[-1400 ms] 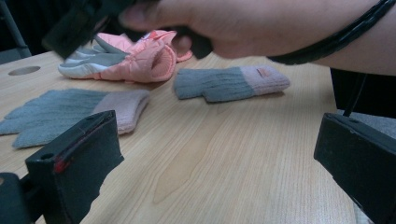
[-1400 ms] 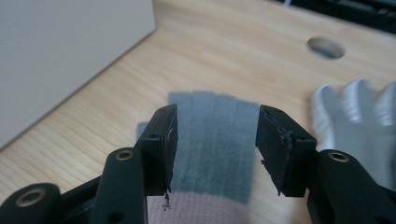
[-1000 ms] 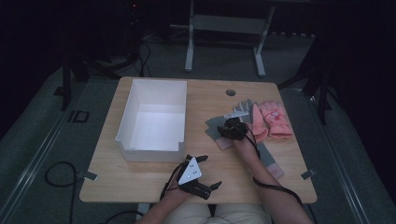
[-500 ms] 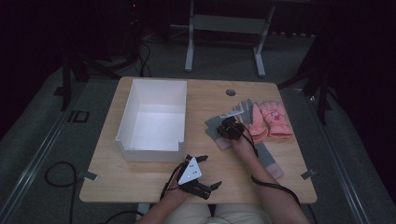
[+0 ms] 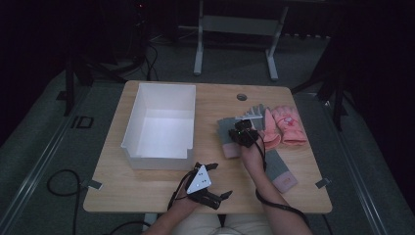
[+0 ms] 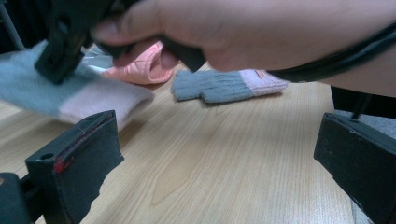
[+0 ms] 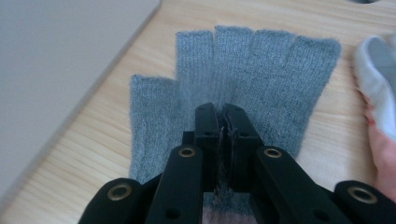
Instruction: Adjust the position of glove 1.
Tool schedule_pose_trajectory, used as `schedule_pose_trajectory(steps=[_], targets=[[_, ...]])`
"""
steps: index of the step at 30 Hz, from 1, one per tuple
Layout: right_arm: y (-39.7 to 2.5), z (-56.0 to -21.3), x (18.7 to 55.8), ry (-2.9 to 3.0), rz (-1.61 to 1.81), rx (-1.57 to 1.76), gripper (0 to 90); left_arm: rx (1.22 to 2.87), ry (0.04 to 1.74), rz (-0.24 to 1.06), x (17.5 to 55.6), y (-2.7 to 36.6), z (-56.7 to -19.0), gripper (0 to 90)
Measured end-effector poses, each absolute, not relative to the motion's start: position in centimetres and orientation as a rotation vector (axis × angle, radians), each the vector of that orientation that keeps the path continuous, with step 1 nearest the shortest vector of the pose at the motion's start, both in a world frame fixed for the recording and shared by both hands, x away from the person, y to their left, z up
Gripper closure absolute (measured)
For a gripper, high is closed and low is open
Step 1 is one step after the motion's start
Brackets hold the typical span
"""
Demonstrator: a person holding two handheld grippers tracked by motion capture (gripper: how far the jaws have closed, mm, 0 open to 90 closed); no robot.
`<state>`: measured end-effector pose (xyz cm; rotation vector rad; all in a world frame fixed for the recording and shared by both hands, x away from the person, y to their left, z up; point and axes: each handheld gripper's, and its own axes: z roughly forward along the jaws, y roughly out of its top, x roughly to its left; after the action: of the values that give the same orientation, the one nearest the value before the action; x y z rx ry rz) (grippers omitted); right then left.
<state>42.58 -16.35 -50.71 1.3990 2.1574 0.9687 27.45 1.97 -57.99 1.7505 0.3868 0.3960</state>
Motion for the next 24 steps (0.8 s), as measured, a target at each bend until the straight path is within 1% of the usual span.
schedule_pose_trajectory(steps=[5, 10, 14, 24], targets=[[-16.0, -49.4, 40.3, 2.060, 0.996, 1.450, 85.1, 1.749, 0.385, 0.398, 27.4, 1.9, -58.0, 0.1], [-16.3, -49.9, 39.0, 2.033, 1.012, 1.494, 85.0, 1.751, 0.380, 0.398, 27.4, 1.9, -58.0, 0.1], [-16.6, -51.6, 38.5, 2.019, 0.991, 1.566, 85.0, 1.752, 0.379, 0.397, 27.4, 1.9, -58.0, 0.1], [-15.9, -54.7, 39.7, 2.026, 0.935, 1.666, 85.0, 1.754, 0.378, 0.397, 27.4, 1.9, -58.0, 0.1]])
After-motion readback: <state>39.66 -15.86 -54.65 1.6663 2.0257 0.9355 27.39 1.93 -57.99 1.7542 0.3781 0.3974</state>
